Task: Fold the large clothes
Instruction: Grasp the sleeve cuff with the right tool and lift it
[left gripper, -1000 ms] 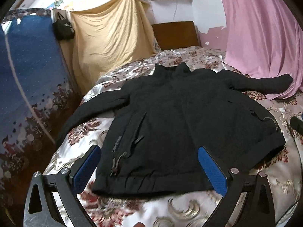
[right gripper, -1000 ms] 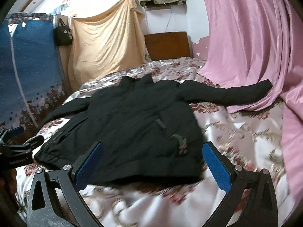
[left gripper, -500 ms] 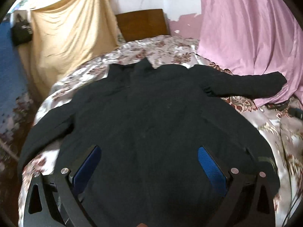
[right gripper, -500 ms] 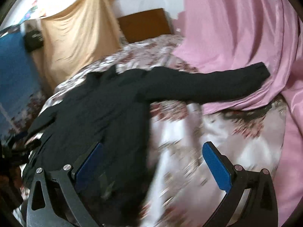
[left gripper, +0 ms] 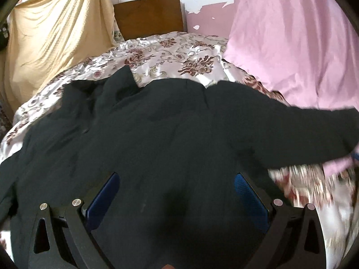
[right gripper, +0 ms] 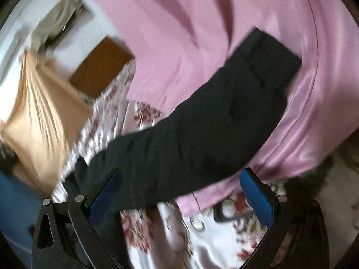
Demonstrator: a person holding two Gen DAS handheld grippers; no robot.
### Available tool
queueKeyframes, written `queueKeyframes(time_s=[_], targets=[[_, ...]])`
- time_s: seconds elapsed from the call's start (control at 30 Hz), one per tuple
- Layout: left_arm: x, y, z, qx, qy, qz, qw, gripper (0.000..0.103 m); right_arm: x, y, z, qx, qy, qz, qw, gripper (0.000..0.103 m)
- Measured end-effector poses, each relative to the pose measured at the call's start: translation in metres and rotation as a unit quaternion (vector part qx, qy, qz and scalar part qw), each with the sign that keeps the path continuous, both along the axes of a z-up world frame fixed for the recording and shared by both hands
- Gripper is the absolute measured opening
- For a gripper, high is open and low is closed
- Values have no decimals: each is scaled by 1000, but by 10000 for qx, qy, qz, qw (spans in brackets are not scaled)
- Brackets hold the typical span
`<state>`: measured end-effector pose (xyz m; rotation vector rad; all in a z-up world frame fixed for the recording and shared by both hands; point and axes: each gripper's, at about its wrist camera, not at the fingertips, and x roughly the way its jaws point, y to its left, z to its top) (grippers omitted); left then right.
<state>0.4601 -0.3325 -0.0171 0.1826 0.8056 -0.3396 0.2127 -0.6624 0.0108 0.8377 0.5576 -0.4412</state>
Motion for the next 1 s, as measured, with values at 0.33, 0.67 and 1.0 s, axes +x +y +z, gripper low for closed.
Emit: queueKeyframes(time_s=[0.33,0.67,1.0], targets=[[72,-39,-48,328,343,304,9984,103,10,-13,-42,578,-445,-955,9927,80],[82,-41,-84,293,855,368,9952,103,30,-23,-52,284,-410,-1297,9903,8],[68,24,-32,-414,1151,-101,9924,103,68,48,50,-1578,-666,-171,9851,7]])
